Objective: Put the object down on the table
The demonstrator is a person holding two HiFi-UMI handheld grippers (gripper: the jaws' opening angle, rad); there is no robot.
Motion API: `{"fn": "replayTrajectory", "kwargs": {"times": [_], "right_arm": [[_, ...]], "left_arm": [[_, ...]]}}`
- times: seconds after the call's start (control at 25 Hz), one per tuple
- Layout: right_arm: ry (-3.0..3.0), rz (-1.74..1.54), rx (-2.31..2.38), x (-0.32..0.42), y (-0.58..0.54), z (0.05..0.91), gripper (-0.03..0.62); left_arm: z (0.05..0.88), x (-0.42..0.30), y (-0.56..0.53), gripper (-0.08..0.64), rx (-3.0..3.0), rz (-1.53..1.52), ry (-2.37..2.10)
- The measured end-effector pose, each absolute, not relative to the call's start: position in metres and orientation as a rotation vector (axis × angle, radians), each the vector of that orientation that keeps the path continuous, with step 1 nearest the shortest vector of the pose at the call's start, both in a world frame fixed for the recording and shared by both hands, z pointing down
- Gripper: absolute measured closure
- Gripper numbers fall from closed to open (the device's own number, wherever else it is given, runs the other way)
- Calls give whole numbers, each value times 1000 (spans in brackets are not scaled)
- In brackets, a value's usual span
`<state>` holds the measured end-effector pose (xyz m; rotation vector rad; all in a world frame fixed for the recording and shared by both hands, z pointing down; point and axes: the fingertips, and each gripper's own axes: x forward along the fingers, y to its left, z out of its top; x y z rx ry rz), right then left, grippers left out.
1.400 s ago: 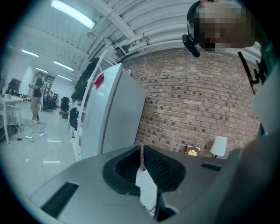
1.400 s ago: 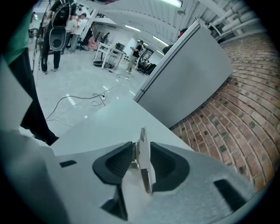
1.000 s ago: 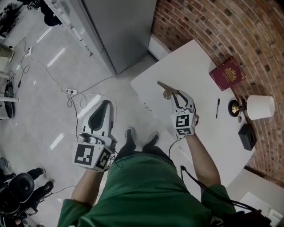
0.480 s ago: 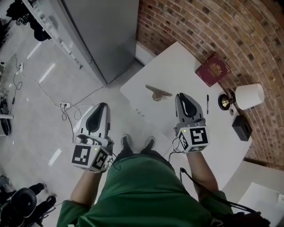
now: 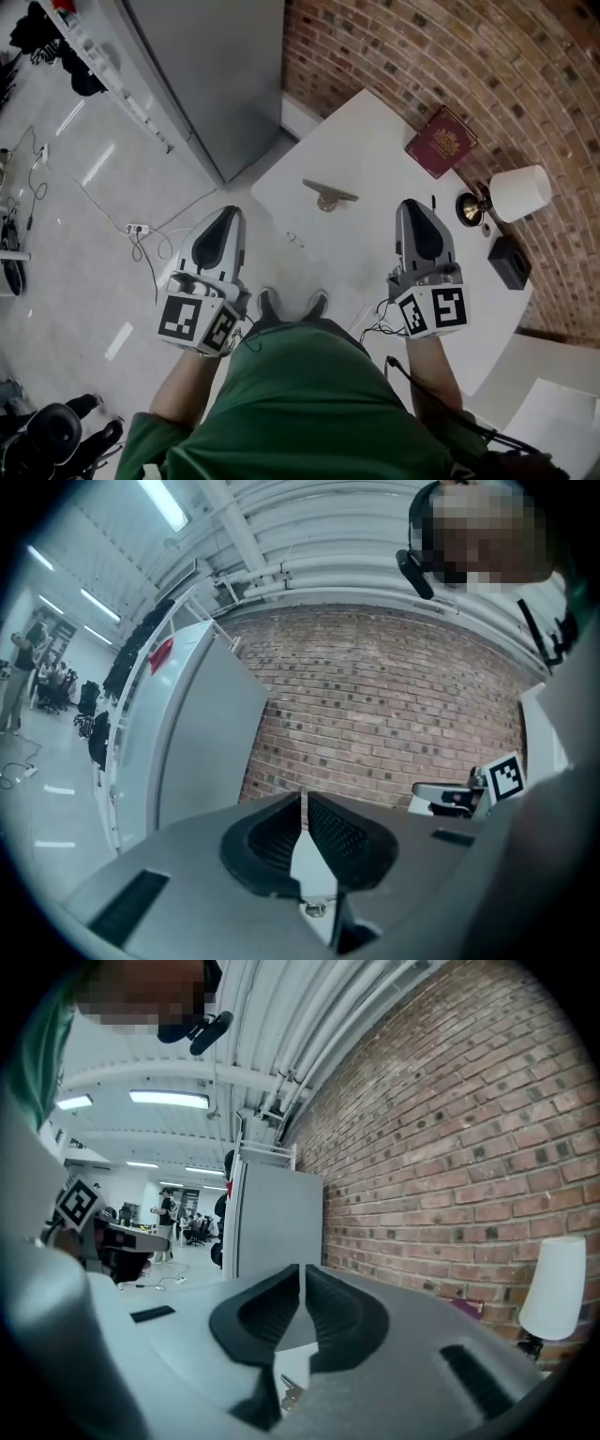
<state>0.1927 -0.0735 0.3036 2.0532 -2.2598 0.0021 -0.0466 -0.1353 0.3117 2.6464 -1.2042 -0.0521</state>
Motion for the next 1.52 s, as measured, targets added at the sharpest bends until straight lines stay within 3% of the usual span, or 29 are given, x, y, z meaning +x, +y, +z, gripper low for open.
{"fn": "replayTrajectory", "kwargs": {"times": [1.52], "right_arm": [[-2309,30,2086,192,-67,283,590]], "left_arm": [[318,-24,-154,537,2671,-47,-1139]]}}
